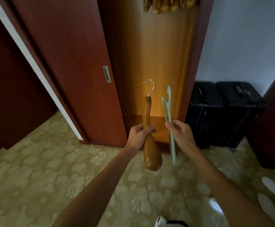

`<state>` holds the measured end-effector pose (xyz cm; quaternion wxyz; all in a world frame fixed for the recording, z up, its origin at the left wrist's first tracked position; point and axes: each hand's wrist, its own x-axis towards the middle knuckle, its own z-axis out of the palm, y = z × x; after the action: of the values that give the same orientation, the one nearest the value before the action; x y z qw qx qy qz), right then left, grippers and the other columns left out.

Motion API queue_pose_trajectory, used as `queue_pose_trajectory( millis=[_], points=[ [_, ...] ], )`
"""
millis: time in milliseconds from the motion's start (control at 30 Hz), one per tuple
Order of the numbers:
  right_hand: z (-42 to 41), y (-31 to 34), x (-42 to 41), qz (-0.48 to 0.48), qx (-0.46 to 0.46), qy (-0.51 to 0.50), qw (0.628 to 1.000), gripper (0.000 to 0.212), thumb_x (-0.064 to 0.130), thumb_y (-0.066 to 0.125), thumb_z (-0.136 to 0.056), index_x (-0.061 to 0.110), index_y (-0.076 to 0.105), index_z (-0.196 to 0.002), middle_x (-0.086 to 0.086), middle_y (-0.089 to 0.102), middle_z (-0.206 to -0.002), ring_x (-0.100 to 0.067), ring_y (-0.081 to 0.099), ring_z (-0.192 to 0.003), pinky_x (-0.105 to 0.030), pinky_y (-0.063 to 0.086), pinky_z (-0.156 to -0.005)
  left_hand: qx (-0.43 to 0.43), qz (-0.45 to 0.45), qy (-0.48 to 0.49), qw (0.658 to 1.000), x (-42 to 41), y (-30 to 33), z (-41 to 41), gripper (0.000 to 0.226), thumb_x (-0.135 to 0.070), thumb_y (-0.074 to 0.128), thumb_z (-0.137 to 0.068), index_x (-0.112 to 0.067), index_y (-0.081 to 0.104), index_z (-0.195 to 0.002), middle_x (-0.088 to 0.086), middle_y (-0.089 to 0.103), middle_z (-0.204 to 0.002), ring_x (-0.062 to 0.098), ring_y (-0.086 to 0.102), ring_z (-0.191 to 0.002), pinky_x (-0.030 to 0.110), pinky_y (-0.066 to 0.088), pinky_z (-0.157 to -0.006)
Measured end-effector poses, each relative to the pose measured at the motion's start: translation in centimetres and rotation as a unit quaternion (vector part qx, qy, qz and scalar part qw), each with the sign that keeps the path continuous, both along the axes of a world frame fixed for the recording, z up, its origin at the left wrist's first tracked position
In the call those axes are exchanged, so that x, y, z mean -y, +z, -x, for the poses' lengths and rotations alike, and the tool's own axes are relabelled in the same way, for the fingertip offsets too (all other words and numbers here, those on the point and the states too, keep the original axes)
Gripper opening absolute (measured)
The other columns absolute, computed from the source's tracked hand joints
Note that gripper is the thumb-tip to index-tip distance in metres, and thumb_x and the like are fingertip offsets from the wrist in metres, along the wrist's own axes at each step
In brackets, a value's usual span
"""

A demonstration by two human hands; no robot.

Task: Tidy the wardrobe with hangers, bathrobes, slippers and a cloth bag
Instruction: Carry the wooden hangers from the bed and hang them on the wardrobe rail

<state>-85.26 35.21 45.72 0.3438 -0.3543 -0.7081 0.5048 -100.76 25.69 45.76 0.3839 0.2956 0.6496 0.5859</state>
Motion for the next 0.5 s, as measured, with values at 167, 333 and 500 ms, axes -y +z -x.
queue_pose_trajectory(
  millis=[167,333,500],
  points=[
    [8.3,2.6,-9.0,-0.021,-0.01,0.019,1.0,0.034,0.04,0.06,-0.098,0.015,0.062,-0.073,0.006,0.054,-0.064,-0.007,0.051,-0.063,-0.021,0.041,-0.062,-0.002,-0.026,0.016,1.0,-8.1,3.0,8.2,0.031,-0.033,0.072,-0.092,-0.002,0.078,-0.091,0.009,0.069,-0.075,0.019,0.061,-0.066,0.028,0.049,-0.062],
    [17.2,4.7,-16.1,-0.043,-0.011,0.025,0.999,0.035,0.041,0.059,-0.098,0.013,0.063,-0.078,0.005,0.053,-0.065,-0.005,0.048,-0.06,-0.015,0.037,-0.056,0.0,-0.053,0.009,0.999,-15.5,4.9,16.6,0.025,-0.033,0.071,-0.092,-0.013,0.078,-0.079,0.007,0.069,-0.072,0.024,0.062,-0.069,0.03,0.052,-0.063],
    [26.5,7.0,-22.9,-0.062,-0.021,0.032,0.997,0.035,0.039,0.059,-0.098,0.019,0.058,-0.07,0.013,0.045,-0.056,-0.004,0.043,-0.056,-0.016,0.035,-0.055,-0.013,-0.078,-0.003,0.997,-23.5,6.4,25.6,0.03,-0.042,0.073,-0.089,-0.014,0.08,-0.079,0.023,0.06,-0.083,0.032,0.056,-0.076,0.042,0.045,-0.07]
  ],
)
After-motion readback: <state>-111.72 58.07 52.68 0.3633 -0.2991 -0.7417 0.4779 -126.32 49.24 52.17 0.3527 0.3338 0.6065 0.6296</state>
